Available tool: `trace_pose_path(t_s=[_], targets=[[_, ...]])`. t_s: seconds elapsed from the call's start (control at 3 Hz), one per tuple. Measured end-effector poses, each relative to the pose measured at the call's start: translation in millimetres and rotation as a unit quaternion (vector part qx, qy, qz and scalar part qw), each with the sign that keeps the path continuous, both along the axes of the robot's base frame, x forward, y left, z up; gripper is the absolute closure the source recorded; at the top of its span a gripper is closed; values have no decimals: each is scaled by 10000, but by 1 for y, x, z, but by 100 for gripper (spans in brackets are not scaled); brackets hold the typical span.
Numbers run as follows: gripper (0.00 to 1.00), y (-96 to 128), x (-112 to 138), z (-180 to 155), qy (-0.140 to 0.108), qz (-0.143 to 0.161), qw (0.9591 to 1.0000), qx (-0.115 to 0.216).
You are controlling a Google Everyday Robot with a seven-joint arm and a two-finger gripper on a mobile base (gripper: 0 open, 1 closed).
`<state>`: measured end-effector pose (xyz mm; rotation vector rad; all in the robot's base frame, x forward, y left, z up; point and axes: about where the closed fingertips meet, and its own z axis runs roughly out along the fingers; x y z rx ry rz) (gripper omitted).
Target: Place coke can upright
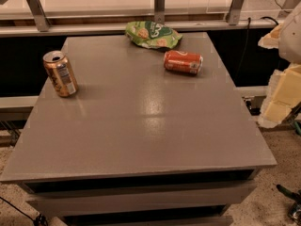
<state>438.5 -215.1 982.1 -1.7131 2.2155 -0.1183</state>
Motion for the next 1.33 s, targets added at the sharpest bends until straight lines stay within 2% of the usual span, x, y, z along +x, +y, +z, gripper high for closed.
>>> trace_pose_path(t_s=[0.33,0.67,1.0,1.33], targets=[[0,0,0,0,-1,0,10000,0],[0,5,22,-3,-45,155,9999,54],[0,11,71,-10,-148,383,9991,34],[0,23,141,-17,-365,637,9973,-44]])
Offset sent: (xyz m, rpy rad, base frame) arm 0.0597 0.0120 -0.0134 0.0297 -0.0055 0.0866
